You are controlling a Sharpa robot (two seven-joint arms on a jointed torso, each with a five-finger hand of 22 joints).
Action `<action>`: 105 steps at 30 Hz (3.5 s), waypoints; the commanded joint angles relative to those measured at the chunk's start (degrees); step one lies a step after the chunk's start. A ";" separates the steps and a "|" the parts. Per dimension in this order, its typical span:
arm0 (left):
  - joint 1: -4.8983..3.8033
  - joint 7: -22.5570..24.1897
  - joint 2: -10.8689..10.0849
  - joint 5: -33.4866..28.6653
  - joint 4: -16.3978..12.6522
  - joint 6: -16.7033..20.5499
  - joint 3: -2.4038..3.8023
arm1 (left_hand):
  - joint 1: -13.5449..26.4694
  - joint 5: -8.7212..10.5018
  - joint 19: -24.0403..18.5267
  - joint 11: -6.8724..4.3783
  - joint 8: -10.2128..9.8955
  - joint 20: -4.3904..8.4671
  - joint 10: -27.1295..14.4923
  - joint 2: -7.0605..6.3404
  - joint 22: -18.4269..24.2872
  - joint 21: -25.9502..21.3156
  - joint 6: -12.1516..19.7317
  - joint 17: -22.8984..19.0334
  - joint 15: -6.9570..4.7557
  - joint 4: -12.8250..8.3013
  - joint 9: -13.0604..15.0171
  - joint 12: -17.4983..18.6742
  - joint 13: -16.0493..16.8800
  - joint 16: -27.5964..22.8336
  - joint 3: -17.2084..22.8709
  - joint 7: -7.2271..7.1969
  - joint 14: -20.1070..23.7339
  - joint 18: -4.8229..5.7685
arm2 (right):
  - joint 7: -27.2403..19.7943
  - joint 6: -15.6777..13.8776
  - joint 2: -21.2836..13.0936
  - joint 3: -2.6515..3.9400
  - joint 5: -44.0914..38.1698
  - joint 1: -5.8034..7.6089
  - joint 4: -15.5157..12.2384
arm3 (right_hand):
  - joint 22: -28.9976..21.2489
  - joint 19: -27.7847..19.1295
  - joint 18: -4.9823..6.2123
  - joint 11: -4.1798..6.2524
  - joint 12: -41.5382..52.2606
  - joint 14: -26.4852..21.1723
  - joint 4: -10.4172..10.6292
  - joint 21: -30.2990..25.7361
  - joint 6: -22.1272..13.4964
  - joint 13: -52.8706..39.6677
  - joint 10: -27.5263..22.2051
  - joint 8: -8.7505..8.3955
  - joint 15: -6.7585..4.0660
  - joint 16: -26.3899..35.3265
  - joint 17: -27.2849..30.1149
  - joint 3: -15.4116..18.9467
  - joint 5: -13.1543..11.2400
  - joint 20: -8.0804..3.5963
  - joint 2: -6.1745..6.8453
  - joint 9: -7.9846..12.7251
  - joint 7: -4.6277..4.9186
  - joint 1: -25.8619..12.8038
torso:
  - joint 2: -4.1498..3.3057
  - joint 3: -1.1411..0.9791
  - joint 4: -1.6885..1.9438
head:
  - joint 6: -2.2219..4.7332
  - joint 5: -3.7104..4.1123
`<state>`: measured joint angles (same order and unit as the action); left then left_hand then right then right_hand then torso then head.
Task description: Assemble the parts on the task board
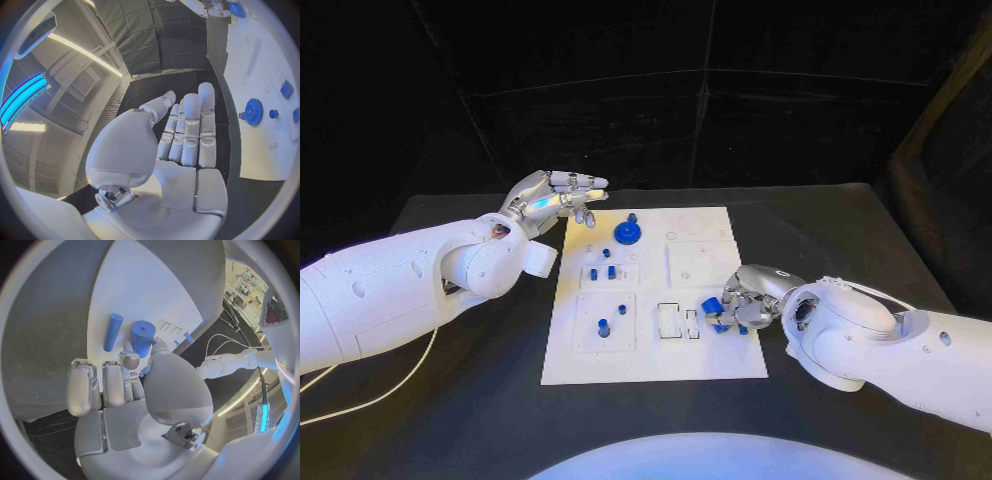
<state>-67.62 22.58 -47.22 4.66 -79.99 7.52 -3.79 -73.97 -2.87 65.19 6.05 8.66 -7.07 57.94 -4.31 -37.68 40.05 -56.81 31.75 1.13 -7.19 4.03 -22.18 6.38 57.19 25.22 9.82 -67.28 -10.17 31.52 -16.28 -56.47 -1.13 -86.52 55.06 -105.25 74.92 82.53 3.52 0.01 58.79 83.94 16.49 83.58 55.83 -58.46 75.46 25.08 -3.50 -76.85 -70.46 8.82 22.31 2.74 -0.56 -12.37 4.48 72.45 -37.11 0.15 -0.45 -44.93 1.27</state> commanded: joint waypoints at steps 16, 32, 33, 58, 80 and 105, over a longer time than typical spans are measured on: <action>-0.06 0.12 0.30 -0.17 -0.04 -0.84 0.02 | -0.01 0.04 -0.42 0.03 0.30 0.09 -0.48 0.65 0.13 -0.45 0.21 -0.14 0.16 0.07 -0.07 -0.28 0.09 -0.37 -0.43 0.28 0.47 -0.31 | -2.77 -6.30 1.79 0.14 8.21 0.18 -2.95 | 2.69 -0.02 -0.61 0.01 -1.57 2.81 0.17 0.01 0.28 1.10 -0.19 0.17 -0.34 -0.21 0.03 1.26 0.39 -0.14 -1.49 -0.92 -0.07 -1.33 | 0.03 0.14 0.06 | 0.59 -0.21; -0.06 0.05 0.37 -0.17 -0.20 -0.92 0.02 | -0.01 0.04 -0.42 0.03 0.30 0.09 -0.48 0.65 0.13 -0.45 0.21 -0.14 0.16 0.07 -0.07 -0.28 0.09 -0.37 -0.43 0.28 0.47 -0.31 | 0.24 -0.94 7.27 0.14 8.41 0.19 -0.18 | 2.56 -0.19 -0.55 0.31 -2.76 2.68 0.14 -0.10 1.28 1.32 -0.19 0.62 -0.55 -0.05 0.21 3.51 -2.51 -0.27 -3.29 -2.07 -0.53 -4.82 | -0.06 0.12 0.05 | 0.46 -0.67; -0.06 0.05 0.38 -0.17 -0.19 -0.92 0.02 | -0.01 0.04 -0.42 0.03 0.30 0.09 -0.48 0.65 0.13 -0.45 0.21 -0.14 0.16 0.07 -0.07 -0.28 0.09 -0.37 -0.43 0.28 0.47 -0.31 | 0.38 -0.96 7.42 0.14 8.16 0.19 -0.04 | 2.57 -0.19 -0.55 0.32 -2.81 2.67 0.13 -0.10 1.29 1.34 -0.20 0.63 -0.56 -0.03 0.24 3.58 -2.59 -0.28 -3.25 -2.10 -0.54 -4.83 | -0.06 0.12 0.05 | 0.46 -0.67; -0.06 -0.16 0.41 -0.17 -0.12 -1.10 0.01 | -0.01 0.04 -0.42 0.03 0.30 0.09 -0.48 0.65 0.13 -0.45 0.21 -0.14 0.16 0.07 -0.07 -0.28 0.09 -0.37 -0.43 0.28 0.47 -0.31 | 1.09 -1.45 7.96 0.15 2.96 0.19 0.93 | -1.22 -2.59 0.31 -0.38 -13.05 1.83 -0.21 -2.58 -0.78 8.58 -4.27 -0.07 -0.01 3.03 3.71 6.60 -18.90 0.19 -0.08 -4.29 0.19 -8.71 | -0.02 0.06 0.05 | 0.52 -0.59; -0.06 -0.24 0.40 -0.17 -0.02 -1.17 -0.01 | -0.01 0.04 -0.42 0.03 0.30 0.09 -0.48 0.65 0.13 -0.45 0.21 -0.14 0.16 0.07 -0.07 -0.28 0.09 -0.37 -0.43 0.28 0.47 -0.31 | -2.01 -4.82 5.16 0.15 2.84 0.19 -0.75 | -0.72 -2.08 0.17 -0.36 -12.59 2.17 -2.49 -2.55 -1.90 7.55 -3.17 0.19 -0.05 2.96 3.05 6.81 -12.73 0.12 -0.77 -5.99 0.29 0.43 | 0.00 0.09 0.01 | 0.82 -0.47; -0.04 -0.34 0.15 -0.17 -0.04 -1.45 -0.28 | -0.01 0.04 -0.42 0.03 0.30 0.09 -0.48 0.65 0.13 -0.45 0.21 -0.14 0.16 0.07 -0.07 -0.28 0.09 -0.37 -0.43 0.28 0.47 -0.31 | -2.44 -1.17 -8.36 0.17 2.68 0.58 -2.68 | 0.38 -1.48 -0.03 -0.76 -12.90 2.33 -2.75 -2.01 -1.43 7.32 -3.08 -2.97 0.32 2.28 1.88 6.76 -7.73 0.54 -2.54 -4.91 0.83 5.12 | -0.06 -0.02 -0.28 | 1.01 1.66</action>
<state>-67.59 22.06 -47.04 4.66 -79.94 6.83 -4.11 -73.97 -2.87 65.19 6.05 8.66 -7.07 57.94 -4.31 -37.63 39.74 -56.81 31.68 1.34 -7.03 4.03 -22.18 6.37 57.19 25.06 9.82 -67.07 -10.17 29.34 -19.34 -64.92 -0.98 -81.59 55.59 -107.97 74.95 80.79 3.55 -0.84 45.61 83.93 13.69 81.32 54.02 -51.09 71.95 22.17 -3.48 -74.36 -68.54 15.33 14.84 3.29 -3.31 -17.23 5.37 77.78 -37.13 0.21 -0.60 -43.88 3.02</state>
